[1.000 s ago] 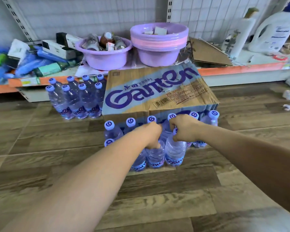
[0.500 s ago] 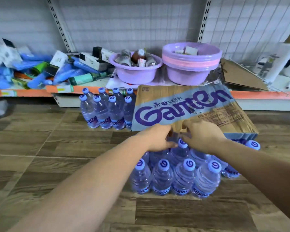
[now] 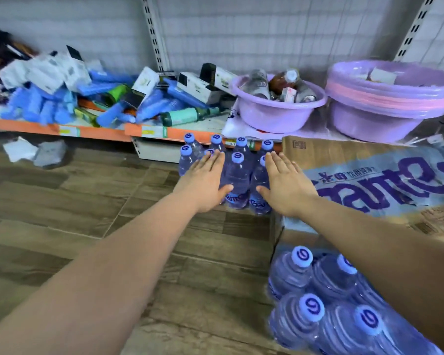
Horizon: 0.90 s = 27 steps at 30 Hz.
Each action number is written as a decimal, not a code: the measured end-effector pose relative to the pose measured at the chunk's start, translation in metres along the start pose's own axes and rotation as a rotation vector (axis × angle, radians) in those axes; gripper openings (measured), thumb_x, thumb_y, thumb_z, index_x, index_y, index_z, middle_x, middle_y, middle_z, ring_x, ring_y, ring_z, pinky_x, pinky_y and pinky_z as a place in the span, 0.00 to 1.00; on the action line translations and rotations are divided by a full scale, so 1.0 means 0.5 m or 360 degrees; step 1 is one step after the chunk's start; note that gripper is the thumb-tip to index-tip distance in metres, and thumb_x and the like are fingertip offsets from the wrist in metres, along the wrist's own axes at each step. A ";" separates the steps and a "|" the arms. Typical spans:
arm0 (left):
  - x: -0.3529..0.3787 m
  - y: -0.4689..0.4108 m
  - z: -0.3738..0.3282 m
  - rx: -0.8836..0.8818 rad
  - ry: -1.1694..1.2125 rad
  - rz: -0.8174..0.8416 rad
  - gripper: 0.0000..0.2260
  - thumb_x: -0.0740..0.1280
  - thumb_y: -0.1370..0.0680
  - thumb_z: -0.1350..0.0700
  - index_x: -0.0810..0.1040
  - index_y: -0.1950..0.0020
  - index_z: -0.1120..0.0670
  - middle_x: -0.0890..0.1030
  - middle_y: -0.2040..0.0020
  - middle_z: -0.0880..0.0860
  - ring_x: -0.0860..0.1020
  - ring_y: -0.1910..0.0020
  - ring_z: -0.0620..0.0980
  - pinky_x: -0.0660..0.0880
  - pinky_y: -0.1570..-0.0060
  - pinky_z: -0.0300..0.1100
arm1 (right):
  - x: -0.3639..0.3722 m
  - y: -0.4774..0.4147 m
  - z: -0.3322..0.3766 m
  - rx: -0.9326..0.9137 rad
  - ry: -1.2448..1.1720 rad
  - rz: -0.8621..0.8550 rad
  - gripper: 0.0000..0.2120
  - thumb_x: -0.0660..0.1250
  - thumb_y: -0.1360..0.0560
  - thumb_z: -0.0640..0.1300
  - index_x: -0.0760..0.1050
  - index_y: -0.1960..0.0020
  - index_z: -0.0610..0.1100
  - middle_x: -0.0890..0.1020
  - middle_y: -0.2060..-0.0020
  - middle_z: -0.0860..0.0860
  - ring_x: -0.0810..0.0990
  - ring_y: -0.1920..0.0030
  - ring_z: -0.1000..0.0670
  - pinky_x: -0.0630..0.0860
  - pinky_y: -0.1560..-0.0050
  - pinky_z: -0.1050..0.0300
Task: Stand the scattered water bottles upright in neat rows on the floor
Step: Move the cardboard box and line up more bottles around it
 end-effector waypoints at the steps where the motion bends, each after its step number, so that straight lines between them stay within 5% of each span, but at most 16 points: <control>1: 0.011 -0.007 0.013 -0.0005 -0.0003 0.0008 0.34 0.54 0.19 0.44 0.40 0.22 0.56 0.41 0.21 0.53 0.42 0.22 0.50 0.44 0.23 0.45 | 0.006 -0.021 0.003 0.0014 0.0014 0.0000 0.36 0.54 0.20 0.55 0.41 0.22 0.39 0.45 0.21 0.45 0.43 0.21 0.47 0.45 0.22 0.51; 18: 0.091 -0.154 0.004 0.0083 0.0024 0.0044 0.32 0.55 0.18 0.47 0.39 0.22 0.56 0.39 0.21 0.51 0.41 0.22 0.49 0.44 0.24 0.44 | 0.090 -0.139 -0.015 0.0078 0.0258 0.0016 0.40 0.54 0.21 0.59 0.38 0.22 0.39 0.41 0.23 0.39 0.41 0.22 0.41 0.47 0.23 0.49; 21: 0.086 -0.187 -0.019 0.0100 0.0115 0.0076 0.31 0.57 0.18 0.55 0.41 0.22 0.57 0.42 0.21 0.52 0.45 0.22 0.50 0.51 0.25 0.46 | 0.092 -0.139 -0.011 0.0091 0.0262 0.0010 0.36 0.54 0.19 0.55 0.40 0.22 0.38 0.44 0.23 0.37 0.46 0.22 0.38 0.50 0.24 0.47; 23: 0.084 -0.199 -0.031 0.0058 0.0113 0.0062 0.30 0.58 0.21 0.64 0.48 0.23 0.58 0.49 0.21 0.54 0.58 0.25 0.57 0.64 0.32 0.50 | 0.088 -0.141 -0.009 0.0072 0.0243 -0.0060 0.33 0.56 0.20 0.47 0.44 0.22 0.37 0.51 0.24 0.36 0.56 0.25 0.36 0.57 0.26 0.47; 27: 0.078 -0.183 -0.057 0.0045 -0.0222 -0.0021 0.18 0.59 0.24 0.69 0.65 0.34 0.63 0.63 0.33 0.61 0.67 0.36 0.62 0.71 0.43 0.52 | 0.086 -0.141 -0.012 0.0058 0.0214 -0.0104 0.27 0.59 0.22 0.39 0.55 0.25 0.38 0.64 0.31 0.38 0.67 0.35 0.38 0.67 0.35 0.49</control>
Point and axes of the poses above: each hand's wrist, its own y-axis away from the middle knuckle, its own x-axis out of the palm, z = x × y, the point moved 2 cm from there along -y, towards the middle knuckle
